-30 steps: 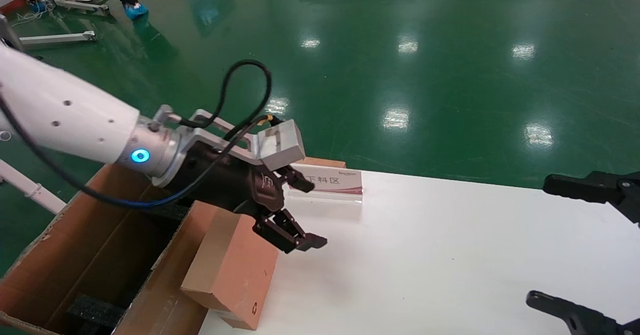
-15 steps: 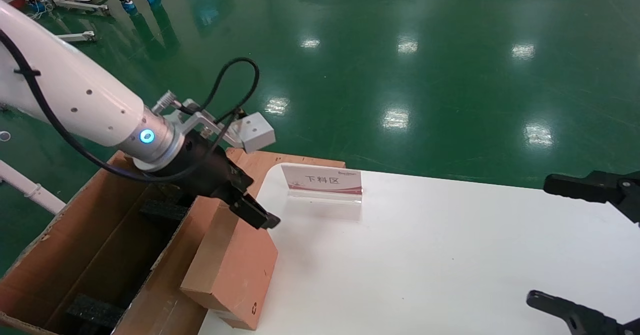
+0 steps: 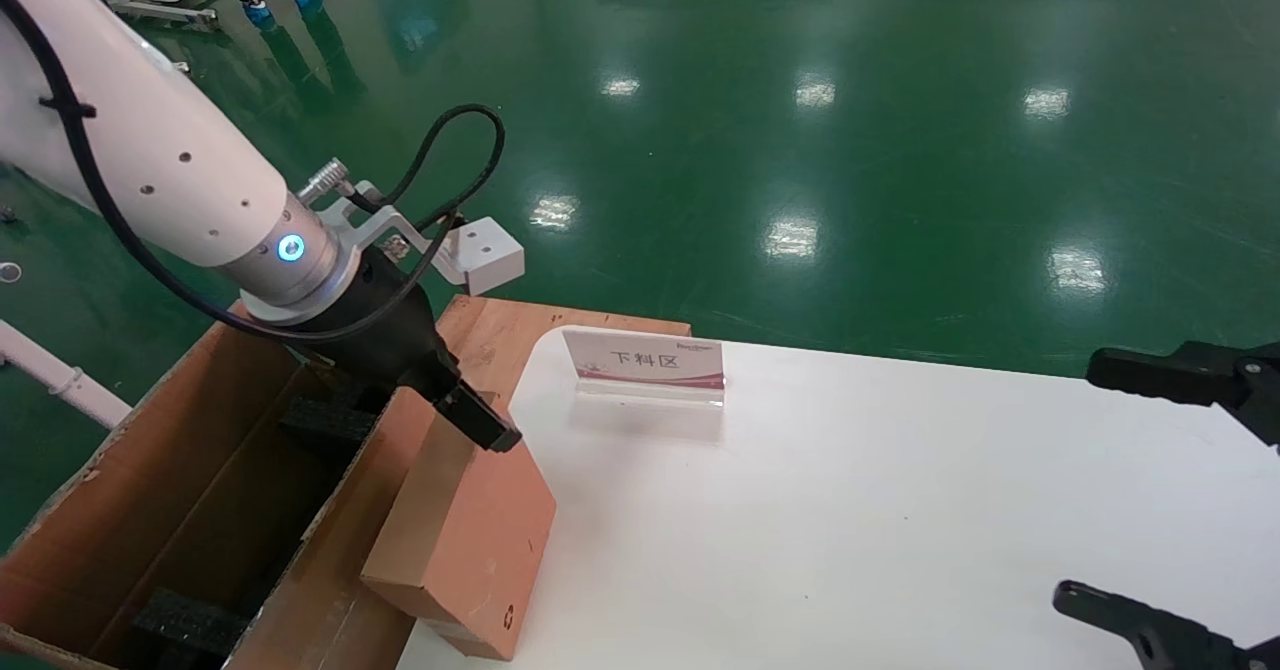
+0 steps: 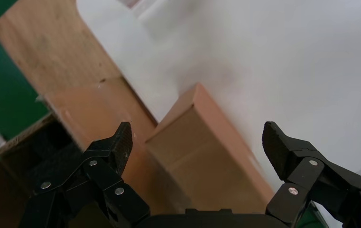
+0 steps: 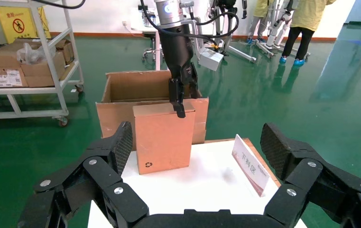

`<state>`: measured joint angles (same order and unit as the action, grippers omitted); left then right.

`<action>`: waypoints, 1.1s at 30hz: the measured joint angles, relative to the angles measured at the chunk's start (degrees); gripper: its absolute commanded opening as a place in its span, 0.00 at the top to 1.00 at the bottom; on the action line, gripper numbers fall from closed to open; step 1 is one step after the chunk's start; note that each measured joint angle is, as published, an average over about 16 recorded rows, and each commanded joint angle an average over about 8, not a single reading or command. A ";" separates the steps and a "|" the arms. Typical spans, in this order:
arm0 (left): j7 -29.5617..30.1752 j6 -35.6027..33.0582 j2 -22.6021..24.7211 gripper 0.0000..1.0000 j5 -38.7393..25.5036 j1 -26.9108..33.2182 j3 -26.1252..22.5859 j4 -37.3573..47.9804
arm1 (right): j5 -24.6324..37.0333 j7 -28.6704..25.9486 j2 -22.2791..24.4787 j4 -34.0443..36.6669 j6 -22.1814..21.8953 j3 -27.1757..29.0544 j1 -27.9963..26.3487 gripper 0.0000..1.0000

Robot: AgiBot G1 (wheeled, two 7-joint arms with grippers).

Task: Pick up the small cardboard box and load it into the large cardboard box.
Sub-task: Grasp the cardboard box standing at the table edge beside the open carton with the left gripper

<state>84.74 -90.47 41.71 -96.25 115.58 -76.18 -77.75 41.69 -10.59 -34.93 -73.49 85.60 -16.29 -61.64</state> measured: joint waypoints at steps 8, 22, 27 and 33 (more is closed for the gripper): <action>5.00 0.22 1.62 0.00 1.87 4.96 -9.32 0.06 | -0.02 0.02 0.01 0.00 -0.01 -0.03 -0.01 0.00; 10.50 1.90 3.92 0.00 4.82 9.80 -20.15 0.08 | -0.06 0.04 0.04 0.00 -0.04 -0.09 -0.02 0.00; 11.32 3.67 4.10 0.00 4.36 9.77 -21.92 -0.01 | -0.07 0.05 0.04 0.00 -0.05 -0.11 -0.02 0.00; 11.61 5.89 3.82 0.00 3.62 9.13 -22.72 -0.12 | -0.09 0.07 0.05 0.00 -0.06 -0.13 -0.03 0.00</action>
<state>96.35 -84.57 45.53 -92.63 124.71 -98.90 -77.87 41.60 -10.53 -34.87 -73.49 85.54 -16.42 -61.67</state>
